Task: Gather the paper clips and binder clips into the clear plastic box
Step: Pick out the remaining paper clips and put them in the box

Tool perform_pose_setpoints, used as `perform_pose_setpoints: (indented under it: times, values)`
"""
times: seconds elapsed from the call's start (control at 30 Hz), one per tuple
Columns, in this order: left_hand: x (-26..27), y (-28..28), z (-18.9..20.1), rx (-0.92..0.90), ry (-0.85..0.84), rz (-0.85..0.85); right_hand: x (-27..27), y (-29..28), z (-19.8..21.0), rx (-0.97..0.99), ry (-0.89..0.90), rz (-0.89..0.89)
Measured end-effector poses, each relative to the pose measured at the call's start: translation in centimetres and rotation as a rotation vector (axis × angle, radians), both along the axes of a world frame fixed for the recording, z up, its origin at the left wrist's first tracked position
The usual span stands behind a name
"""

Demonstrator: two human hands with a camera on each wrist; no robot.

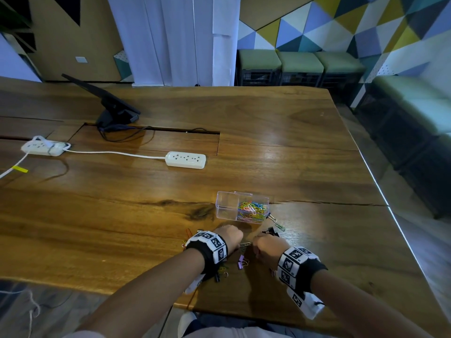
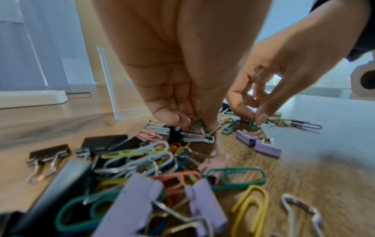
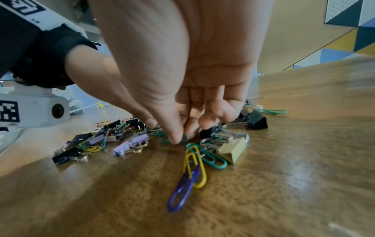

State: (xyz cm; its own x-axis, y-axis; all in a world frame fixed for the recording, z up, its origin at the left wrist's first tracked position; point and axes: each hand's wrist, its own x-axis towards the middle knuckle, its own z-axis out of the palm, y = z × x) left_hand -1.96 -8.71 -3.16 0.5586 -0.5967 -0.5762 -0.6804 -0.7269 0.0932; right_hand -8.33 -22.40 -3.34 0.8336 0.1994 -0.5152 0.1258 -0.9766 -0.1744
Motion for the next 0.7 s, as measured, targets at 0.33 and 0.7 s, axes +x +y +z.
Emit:
perform_pose_setpoints:
  times: [0.33,0.7]
  values:
    - [1.4,0.4,2.7,-0.166,-0.117,-0.024,1.2,-0.3,-0.1,0.169,-0.075,-0.225]
    - [4.6,-1.9,7.4,-0.407,-0.195,0.078,2.0,0.7,0.0,0.001,0.061,-0.179]
